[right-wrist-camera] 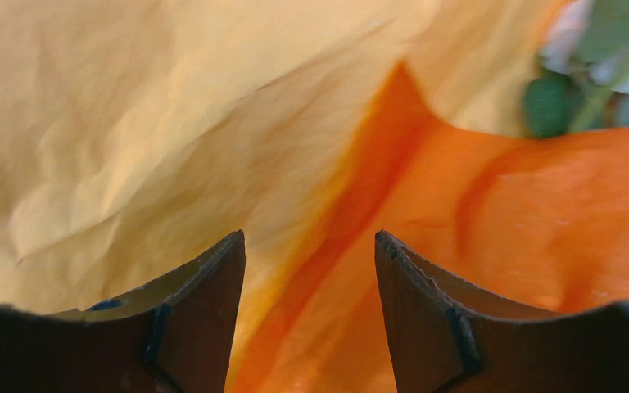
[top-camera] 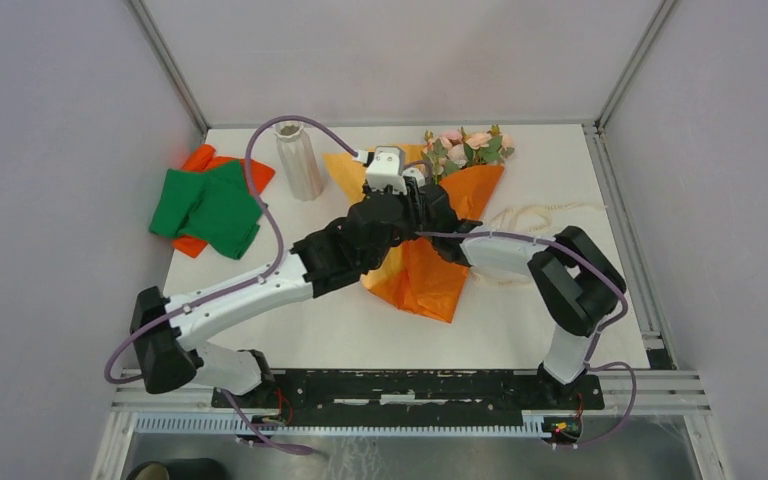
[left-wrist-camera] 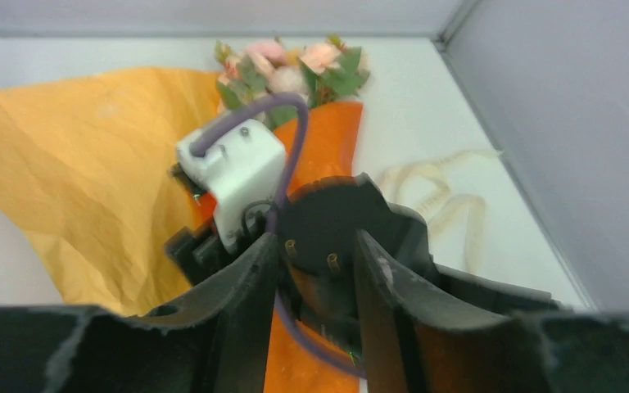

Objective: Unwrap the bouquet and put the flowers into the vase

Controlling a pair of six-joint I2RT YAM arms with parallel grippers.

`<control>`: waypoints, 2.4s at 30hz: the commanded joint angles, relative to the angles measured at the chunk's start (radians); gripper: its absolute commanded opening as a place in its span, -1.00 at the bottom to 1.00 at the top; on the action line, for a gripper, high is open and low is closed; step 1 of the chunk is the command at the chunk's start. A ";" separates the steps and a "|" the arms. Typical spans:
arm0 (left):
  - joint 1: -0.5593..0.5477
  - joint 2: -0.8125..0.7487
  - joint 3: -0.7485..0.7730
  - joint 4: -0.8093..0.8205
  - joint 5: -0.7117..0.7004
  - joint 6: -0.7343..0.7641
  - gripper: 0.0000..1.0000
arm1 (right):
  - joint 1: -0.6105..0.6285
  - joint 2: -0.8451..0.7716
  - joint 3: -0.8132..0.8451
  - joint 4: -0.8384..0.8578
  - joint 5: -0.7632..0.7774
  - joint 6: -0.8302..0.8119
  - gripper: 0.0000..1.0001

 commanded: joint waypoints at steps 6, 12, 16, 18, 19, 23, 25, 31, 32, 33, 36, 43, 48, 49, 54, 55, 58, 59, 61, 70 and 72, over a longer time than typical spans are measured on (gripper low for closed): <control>0.238 0.050 -0.189 0.077 0.264 -0.180 -0.09 | 0.065 0.077 0.084 -0.121 0.057 -0.060 0.31; 0.295 0.035 -0.256 0.089 0.287 -0.206 -0.09 | 0.065 0.108 0.080 -0.115 0.060 -0.051 -0.07; 0.296 0.030 -0.260 0.092 0.292 -0.208 -0.09 | 0.064 0.078 0.058 -0.101 0.094 -0.046 -0.97; 0.296 0.036 -0.255 0.093 0.296 -0.204 -0.09 | 0.064 0.048 0.050 -0.104 0.116 -0.048 -1.00; 0.296 0.041 -0.253 0.094 0.299 -0.202 -0.09 | 0.065 0.024 0.041 -0.101 0.124 -0.048 -1.00; 0.296 0.069 -0.246 0.097 0.313 -0.200 -0.09 | 0.065 -0.109 -0.014 -0.094 0.176 -0.048 -1.00; 0.296 0.082 -0.246 0.101 0.319 -0.201 -0.10 | 0.065 -0.190 -0.051 -0.098 0.217 -0.049 -1.00; 0.297 0.138 -0.228 0.133 0.344 -0.206 -0.10 | 0.049 -0.460 -0.259 -0.095 0.341 0.005 -1.00; 0.296 0.160 -0.212 0.135 0.352 -0.206 -0.10 | 0.049 -0.497 -0.298 -0.091 0.355 0.022 -1.00; 0.296 0.186 -0.193 0.136 0.367 -0.204 -0.10 | 0.048 -0.541 -0.354 -0.091 0.377 0.042 -1.00; 0.295 0.277 -0.123 0.147 0.422 -0.201 -0.10 | 0.047 -0.693 -0.499 -0.097 0.444 0.092 -1.00; 0.275 0.493 0.004 0.218 0.581 -0.213 -0.09 | 0.048 -1.035 -0.747 -0.157 0.624 0.180 -1.00; 0.268 0.576 0.045 0.235 0.631 -0.226 -0.11 | 0.049 -1.159 -0.796 -0.256 0.705 0.219 -0.96; 0.267 0.585 0.049 0.235 0.631 -0.225 -0.11 | 0.049 -1.166 -0.802 -0.294 0.711 0.230 -0.94; 0.268 0.606 0.050 0.231 0.626 -0.221 -0.12 | 0.050 -1.184 -0.812 -0.355 0.755 0.295 -0.49; 0.268 0.606 0.046 0.230 0.621 -0.219 -0.12 | 0.048 -1.192 -0.806 -0.362 0.764 0.297 -0.42; 0.269 0.601 0.028 0.231 0.607 -0.211 -0.12 | 0.049 -1.227 -0.799 -0.332 0.754 0.241 -0.15; 0.270 0.599 0.020 0.232 0.604 -0.209 -0.12 | 0.049 -1.231 -0.800 -0.316 0.754 0.225 -0.14; 0.270 0.588 -0.004 0.235 0.599 -0.204 -0.13 | 0.049 -1.218 -0.807 -0.297 0.753 0.212 -0.16; 0.275 0.538 -0.120 0.267 0.569 -0.206 -0.14 | 0.049 -1.070 -0.817 -0.246 0.730 0.252 -0.60; 0.277 0.538 -0.121 0.268 0.569 -0.205 -0.14 | 0.049 -1.057 -0.818 -0.233 0.731 0.253 -1.00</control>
